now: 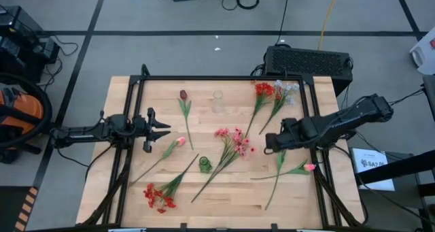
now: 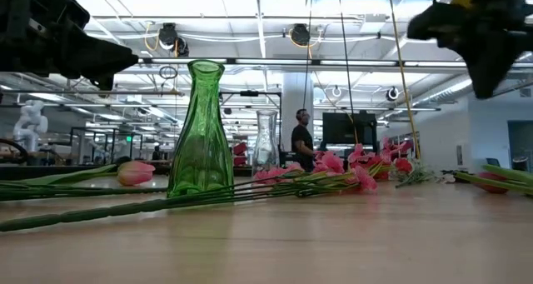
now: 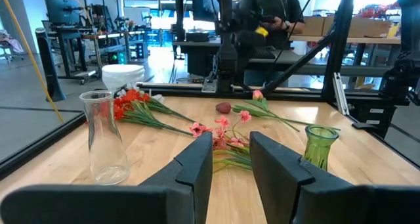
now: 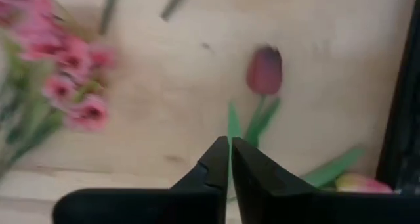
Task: Sort flowers into vase by color
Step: Put the bottom red flower into the green flower vase
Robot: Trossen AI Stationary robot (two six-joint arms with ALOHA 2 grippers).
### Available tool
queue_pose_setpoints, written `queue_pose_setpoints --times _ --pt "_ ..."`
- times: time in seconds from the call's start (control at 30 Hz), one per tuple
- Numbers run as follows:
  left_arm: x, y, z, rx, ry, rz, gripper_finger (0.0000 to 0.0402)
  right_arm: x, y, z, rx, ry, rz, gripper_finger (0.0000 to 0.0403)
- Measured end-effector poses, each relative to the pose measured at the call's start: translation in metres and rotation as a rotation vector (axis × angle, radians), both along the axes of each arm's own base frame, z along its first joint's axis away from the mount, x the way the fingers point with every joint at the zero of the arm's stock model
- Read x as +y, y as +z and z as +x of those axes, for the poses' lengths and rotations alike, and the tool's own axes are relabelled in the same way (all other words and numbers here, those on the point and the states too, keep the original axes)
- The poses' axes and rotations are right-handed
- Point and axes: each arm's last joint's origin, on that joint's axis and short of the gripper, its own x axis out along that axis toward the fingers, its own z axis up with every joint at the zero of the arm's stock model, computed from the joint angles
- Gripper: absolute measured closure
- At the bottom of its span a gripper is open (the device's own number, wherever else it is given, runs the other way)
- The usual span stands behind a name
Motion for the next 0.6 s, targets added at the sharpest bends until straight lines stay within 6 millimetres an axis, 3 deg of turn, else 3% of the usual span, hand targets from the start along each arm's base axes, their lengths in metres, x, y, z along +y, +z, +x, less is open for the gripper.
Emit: queue_pose_setpoints --times 0.23,0.6 --pt "0.000 0.000 0.000 0.000 0.000 0.000 0.0292 0.015 -0.033 -0.004 -0.050 -0.087 0.037 0.0317" --pt "0.000 0.000 0.000 0.000 0.000 0.000 0.0292 0.017 -0.079 -0.015 -0.022 -0.189 0.145 0.0209"
